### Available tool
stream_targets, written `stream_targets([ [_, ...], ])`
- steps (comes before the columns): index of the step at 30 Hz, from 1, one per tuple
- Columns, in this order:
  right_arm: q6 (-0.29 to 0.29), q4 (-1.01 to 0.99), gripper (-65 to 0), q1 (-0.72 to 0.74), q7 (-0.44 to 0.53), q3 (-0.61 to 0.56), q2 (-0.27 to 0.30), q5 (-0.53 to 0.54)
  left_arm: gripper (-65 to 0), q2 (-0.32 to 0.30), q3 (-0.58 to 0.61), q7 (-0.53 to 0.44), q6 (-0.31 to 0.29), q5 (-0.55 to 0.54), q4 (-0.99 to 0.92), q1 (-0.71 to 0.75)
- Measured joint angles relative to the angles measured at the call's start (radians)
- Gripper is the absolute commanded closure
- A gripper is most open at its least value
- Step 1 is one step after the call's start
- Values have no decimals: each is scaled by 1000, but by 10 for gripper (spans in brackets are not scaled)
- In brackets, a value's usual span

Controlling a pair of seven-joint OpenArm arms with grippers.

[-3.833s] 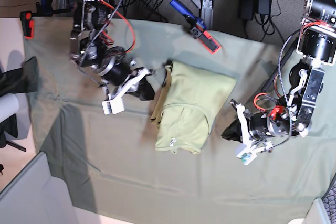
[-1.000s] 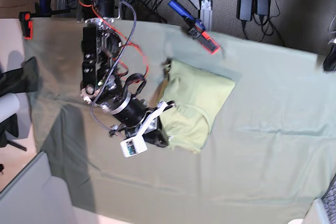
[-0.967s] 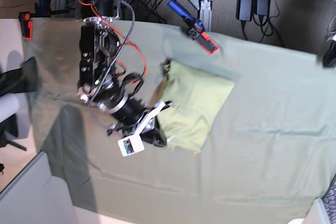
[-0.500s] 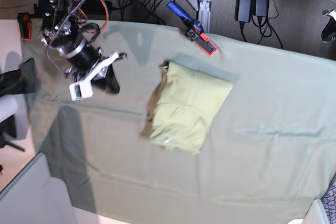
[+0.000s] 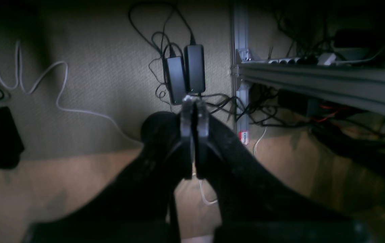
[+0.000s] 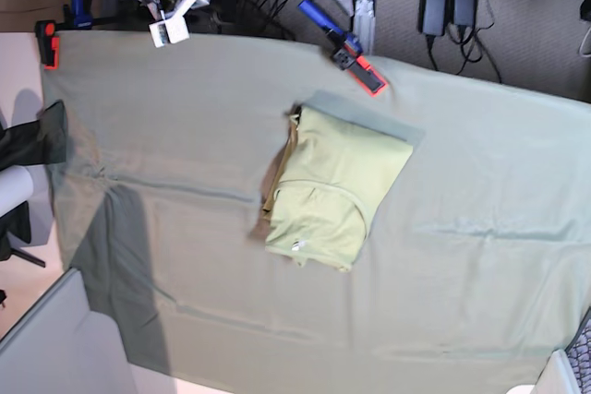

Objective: Fold the T-shirt properly

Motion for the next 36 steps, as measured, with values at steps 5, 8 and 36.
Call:
stream_targets([
  [5,0,-74,0,-76,1,-6,1,7,0,-2,84,-7,0,66,-66,0],
  [8,0,-179,0,-76,6,-8,0,8,0,-2,211,-58,0,179,-146,-5],
  [36,-5,-809,0,332,-25,-8,-55,-132,0,9,948,-340,337,395,-922,-576],
])
